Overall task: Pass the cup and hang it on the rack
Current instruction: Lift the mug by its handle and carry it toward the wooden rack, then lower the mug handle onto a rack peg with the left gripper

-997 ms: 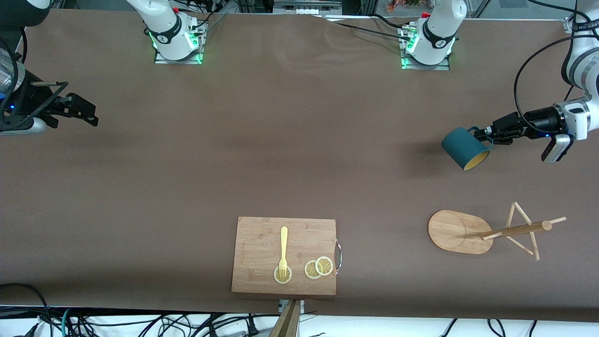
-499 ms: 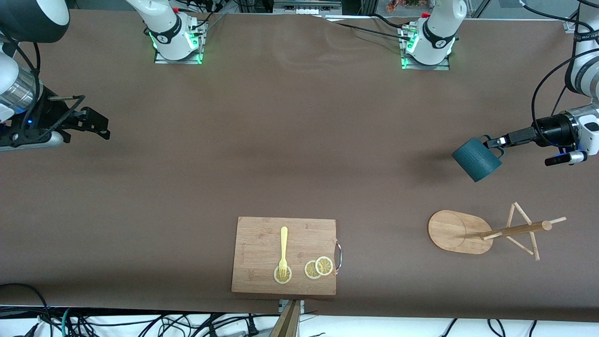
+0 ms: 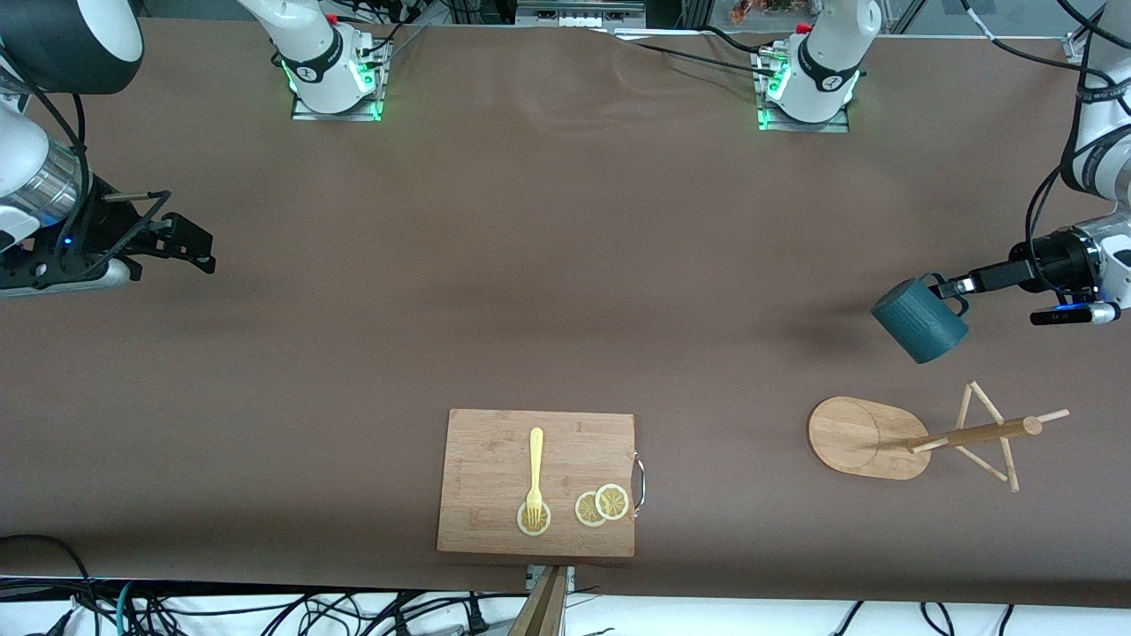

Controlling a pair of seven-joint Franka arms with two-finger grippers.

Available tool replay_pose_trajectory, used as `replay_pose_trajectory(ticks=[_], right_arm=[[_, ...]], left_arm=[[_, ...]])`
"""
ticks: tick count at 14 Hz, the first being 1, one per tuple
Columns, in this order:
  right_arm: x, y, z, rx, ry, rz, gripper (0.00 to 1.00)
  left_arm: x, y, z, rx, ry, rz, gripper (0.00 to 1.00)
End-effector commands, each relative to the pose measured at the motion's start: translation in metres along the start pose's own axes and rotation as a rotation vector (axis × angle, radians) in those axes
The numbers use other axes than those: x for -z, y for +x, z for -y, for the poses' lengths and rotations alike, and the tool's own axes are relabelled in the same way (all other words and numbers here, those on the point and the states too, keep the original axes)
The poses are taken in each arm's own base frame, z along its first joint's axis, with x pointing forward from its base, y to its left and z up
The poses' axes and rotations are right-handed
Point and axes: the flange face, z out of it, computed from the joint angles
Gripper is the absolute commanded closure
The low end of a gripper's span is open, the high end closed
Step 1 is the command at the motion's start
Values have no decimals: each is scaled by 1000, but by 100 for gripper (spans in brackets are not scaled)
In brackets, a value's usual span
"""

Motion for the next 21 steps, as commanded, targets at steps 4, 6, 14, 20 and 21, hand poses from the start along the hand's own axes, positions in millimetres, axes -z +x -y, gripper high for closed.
replay_pose_trajectory(ticks=[4,6,14,20,21], right_arm=[[2,1,0,-5,12,-8,0],[2,1,0,-5,12,-8,0],[2,1,0,-5,12,-8,0],[2,1,0,-5,12,-5,0],[3,1,0,-5,12,-7,0]], left_arm=[[12,38,6,-3,-84,40,100],[17,39,9,-2,-122,37,100],[23,59,33,27,-212,13,100],[20,75,49,58,-274,-21,100],[19,76,52,61,-281,-23,100]])
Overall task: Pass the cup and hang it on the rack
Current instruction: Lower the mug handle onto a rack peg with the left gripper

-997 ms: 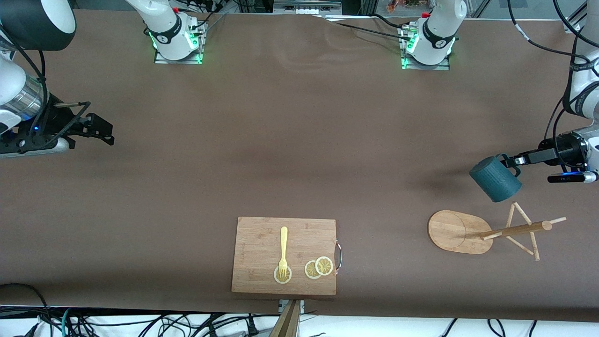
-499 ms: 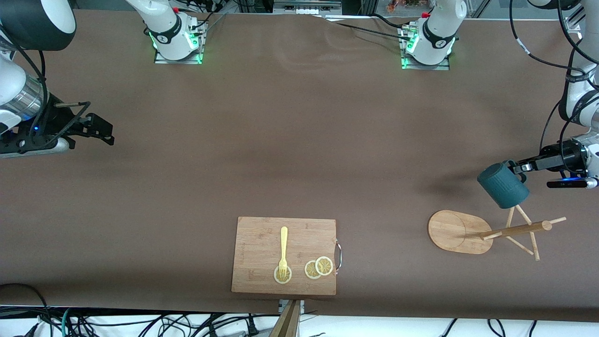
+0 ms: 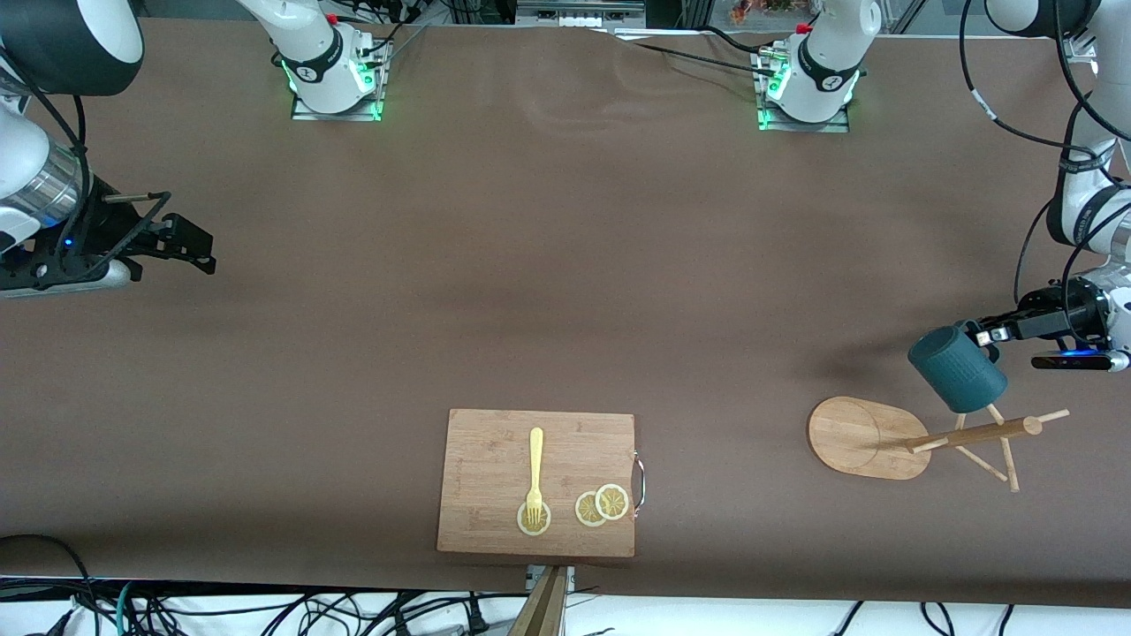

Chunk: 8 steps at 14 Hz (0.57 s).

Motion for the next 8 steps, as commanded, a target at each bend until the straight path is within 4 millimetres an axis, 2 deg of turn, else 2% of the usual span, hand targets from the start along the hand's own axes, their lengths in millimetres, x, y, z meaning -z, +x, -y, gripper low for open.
replay_pose_trajectory(ticks=[1,8], right_arm=[[3,1,1,-4,12,-7,0],[2,1,1,-4,12,-7,0]], left_arm=[[1,9,4,12,-45,4,100],[2,15,17,32,-81,-16,100]])
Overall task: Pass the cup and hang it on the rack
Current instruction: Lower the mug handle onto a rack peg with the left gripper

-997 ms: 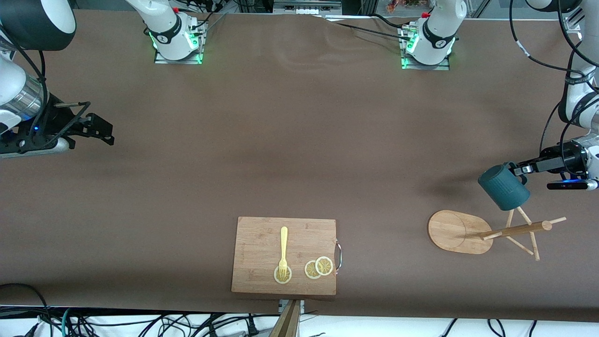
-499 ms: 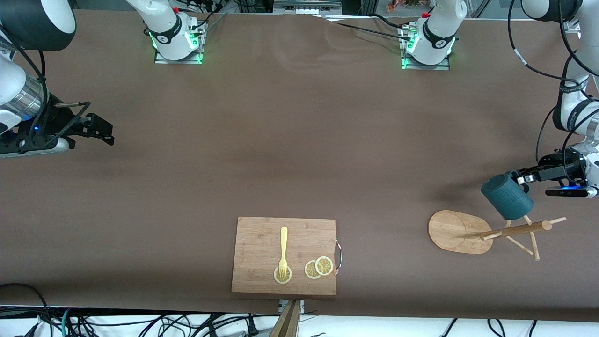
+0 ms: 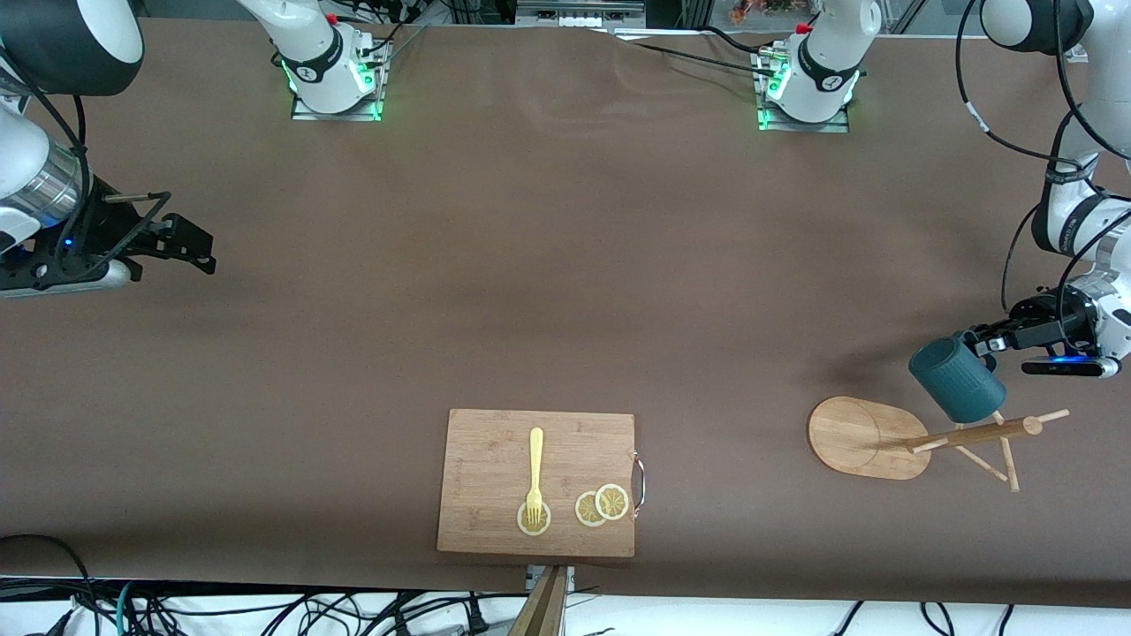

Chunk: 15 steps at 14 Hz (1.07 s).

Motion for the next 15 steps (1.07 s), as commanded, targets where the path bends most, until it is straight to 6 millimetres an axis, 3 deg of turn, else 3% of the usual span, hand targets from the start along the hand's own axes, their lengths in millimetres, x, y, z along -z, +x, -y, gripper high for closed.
replay_pose_trajectory(ticks=[1,15], right_arm=[[2,1,1,-4,12,-7,0],[3,1,0,-6,12,-9,0]], left_arm=[[2,8,1,11,-45,1,100],[11,15,4,19,-57,-17,99]])
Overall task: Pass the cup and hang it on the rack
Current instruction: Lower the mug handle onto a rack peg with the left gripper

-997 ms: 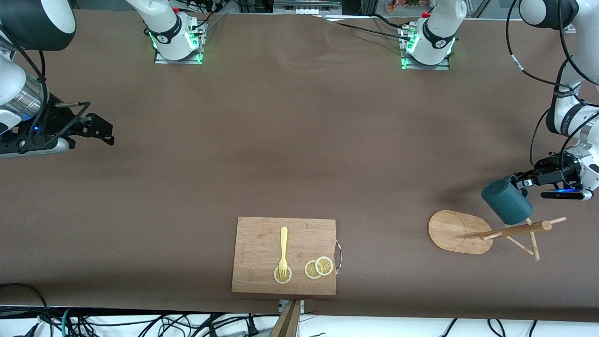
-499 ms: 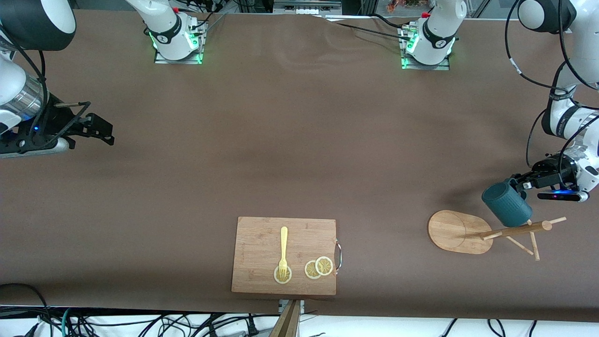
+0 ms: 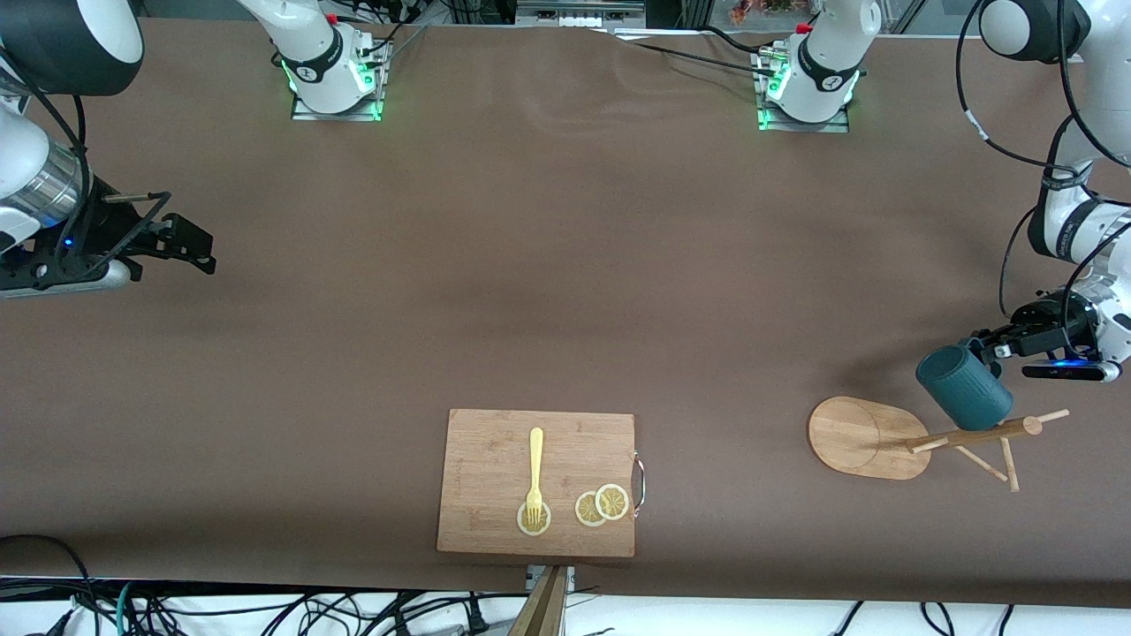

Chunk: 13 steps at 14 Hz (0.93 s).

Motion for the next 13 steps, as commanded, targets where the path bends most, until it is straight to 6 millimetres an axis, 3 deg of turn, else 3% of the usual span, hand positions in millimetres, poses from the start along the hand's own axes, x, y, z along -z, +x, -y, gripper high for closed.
replay_pose_trajectory(ticks=[1,5,10,12,13], right_arm=[[3,1,1,-4,12,-9,0],[3,1,1,-4,12,-9,0],[3,1,1,-4,12,-9,0],[3,1,1,-4,12,-9,0],[3,1,1,-6,12,-9,0]], left_arm=[[2,9,-5,-7,-37,4,99],[3,14,-2,-9,-35,5,98],[9,17,3,-8,-49,-10,87],[10,17,2,-10,-51,-13,74],[10,18,4,-9,-50,-15,59]])
